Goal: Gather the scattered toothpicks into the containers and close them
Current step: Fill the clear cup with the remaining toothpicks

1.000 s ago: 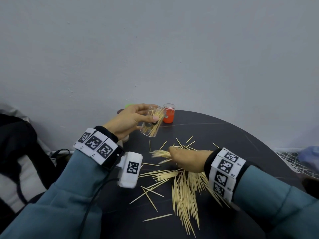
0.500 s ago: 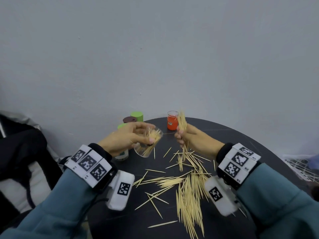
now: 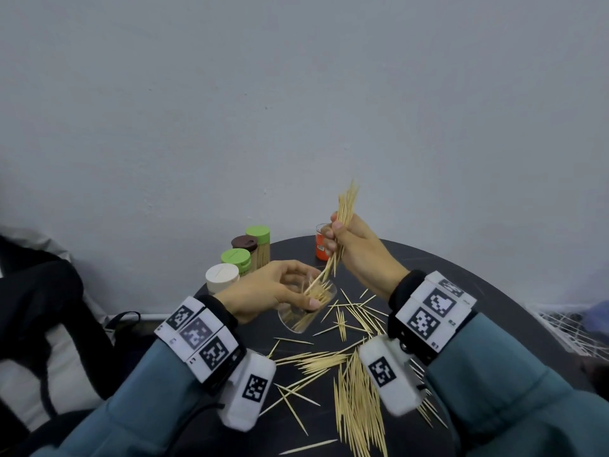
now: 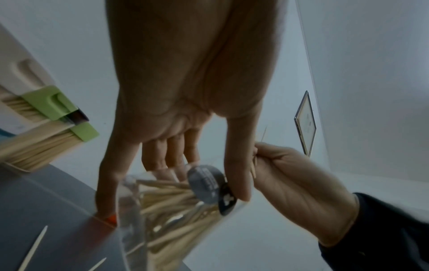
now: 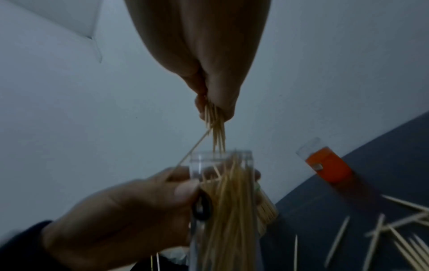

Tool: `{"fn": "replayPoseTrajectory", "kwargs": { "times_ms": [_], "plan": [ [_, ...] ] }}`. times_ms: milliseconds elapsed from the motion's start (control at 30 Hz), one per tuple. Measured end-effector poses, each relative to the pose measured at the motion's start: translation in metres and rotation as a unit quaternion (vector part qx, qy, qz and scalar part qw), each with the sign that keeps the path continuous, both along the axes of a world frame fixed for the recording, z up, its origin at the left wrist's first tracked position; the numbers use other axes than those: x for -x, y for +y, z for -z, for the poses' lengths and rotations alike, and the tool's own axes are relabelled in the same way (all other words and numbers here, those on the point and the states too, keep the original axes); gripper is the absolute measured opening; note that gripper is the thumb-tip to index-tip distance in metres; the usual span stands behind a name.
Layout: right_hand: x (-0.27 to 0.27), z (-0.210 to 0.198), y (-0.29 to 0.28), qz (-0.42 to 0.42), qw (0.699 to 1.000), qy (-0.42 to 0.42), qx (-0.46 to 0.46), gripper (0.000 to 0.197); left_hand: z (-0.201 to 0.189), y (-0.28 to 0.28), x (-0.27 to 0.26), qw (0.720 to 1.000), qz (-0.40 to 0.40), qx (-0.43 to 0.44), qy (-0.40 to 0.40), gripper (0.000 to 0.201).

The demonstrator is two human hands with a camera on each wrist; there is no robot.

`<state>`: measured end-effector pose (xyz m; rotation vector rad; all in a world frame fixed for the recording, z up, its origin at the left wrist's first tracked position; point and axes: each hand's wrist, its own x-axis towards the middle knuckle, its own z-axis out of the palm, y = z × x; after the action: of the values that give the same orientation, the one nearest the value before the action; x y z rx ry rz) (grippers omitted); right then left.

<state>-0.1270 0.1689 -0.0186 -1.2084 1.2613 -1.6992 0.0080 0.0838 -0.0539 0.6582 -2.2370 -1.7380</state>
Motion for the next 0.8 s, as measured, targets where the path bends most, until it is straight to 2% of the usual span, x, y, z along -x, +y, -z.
{"fn": "replayPoseTrajectory", "kwargs": {
  "times_ms": [233, 467, 567, 667, 800],
  "plan": [
    [-0.001, 0.022, 0.006, 0.038, 0.995, -0.092, 0.023, 0.023, 0.002, 0.002, 0.007, 1.0, -0.003, -0.027, 0.014, 0.043],
    [-0.008, 0.04, 0.014, 0.047, 0.997, -0.048, -0.033, 0.026, 0.003, 0.007, 0.015, 0.999, 0.003, -0.03, 0.018, 0.053],
    [-0.01, 0.047, 0.02, 0.054, 0.994, -0.024, -0.089, 0.031, 0.002, 0.007, 0.016, 1.0, 0.004, -0.021, 0.01, 0.048],
    [-0.009, 0.049, 0.026, 0.055, 0.989, 0.01, -0.134, 0.024, 0.003, 0.005, 0.017, 1.0, 0.005, -0.013, -0.002, 0.041],
    [-0.002, 0.048, 0.03, 0.05, 0.988, 0.031, -0.145, 0.026, 0.004, 0.006, 0.016, 1.0, 0.014, -0.017, -0.002, 0.039]
  ]
}}
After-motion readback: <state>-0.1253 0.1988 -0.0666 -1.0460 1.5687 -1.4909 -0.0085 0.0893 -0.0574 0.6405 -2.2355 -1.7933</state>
